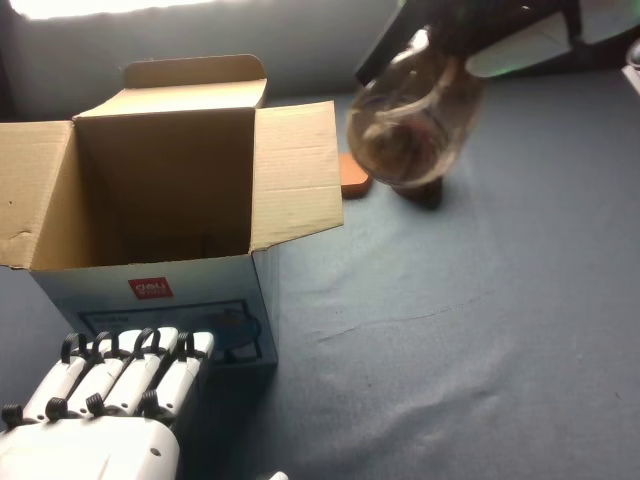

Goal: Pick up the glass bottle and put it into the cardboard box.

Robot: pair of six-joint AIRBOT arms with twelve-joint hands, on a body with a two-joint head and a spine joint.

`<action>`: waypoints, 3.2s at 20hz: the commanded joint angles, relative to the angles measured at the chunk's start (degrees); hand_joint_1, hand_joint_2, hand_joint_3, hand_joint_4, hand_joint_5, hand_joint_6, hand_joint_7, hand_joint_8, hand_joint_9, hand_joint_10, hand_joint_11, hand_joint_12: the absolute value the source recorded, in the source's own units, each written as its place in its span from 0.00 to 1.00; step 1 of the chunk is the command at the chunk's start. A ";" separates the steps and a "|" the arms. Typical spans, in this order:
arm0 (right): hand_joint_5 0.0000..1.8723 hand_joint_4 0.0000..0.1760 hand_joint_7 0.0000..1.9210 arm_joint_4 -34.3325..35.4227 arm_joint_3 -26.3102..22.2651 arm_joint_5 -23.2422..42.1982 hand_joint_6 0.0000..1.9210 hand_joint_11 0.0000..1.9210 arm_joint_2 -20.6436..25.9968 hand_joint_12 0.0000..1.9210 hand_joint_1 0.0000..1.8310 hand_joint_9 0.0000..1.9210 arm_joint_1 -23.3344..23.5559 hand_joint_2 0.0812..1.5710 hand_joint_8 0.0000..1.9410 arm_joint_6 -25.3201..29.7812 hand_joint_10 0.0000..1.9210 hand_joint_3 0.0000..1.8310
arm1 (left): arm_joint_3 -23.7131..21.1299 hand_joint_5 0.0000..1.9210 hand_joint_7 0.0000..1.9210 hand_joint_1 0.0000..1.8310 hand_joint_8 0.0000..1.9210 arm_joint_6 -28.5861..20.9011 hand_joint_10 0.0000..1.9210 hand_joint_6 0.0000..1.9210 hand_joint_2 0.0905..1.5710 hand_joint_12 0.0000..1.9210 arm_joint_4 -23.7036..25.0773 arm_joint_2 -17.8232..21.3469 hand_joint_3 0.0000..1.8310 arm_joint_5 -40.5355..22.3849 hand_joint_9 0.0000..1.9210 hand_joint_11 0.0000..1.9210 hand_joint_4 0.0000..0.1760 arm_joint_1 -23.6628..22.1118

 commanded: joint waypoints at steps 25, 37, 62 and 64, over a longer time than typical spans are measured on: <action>0.41 0.00 0.53 20.84 3.24 -13.52 0.65 0.45 -17.82 0.89 0.67 0.53 -3.26 0.77 0.57 -17.54 0.67 0.00 | 1.28 0.08 0.06 0.10 0.00 -3.12 0.00 0.00 0.76 0.26 7.65 -0.81 0.00 -3.98 0.05 0.00 0.00 1.11; 0.39 0.00 0.52 24.90 -0.36 -8.94 0.68 0.42 -17.80 0.92 0.67 0.51 -6.01 0.79 0.60 -25.53 0.70 0.00 | 1.83 0.07 0.05 0.06 0.00 -4.91 0.00 0.00 0.78 0.27 9.61 -0.80 0.00 -3.97 0.05 0.00 0.00 1.97; 0.39 0.00 0.52 37.63 -8.00 -31.31 0.68 0.44 -22.56 0.84 0.66 0.52 -7.78 0.77 0.59 -43.68 0.64 0.00 | 0.90 0.05 0.05 0.05 0.00 -5.57 0.00 0.00 0.78 0.18 8.59 -0.60 0.00 -3.97 0.04 0.00 0.00 2.58; 0.42 0.00 0.53 37.60 -7.95 -32.46 0.64 0.47 -22.88 0.84 0.67 0.55 -7.92 0.75 0.57 -44.87 0.63 0.00 | 0.89 0.04 0.03 0.06 0.00 -5.87 0.00 0.00 0.78 0.08 8.32 -0.61 0.00 -3.97 0.01 0.00 0.00 2.76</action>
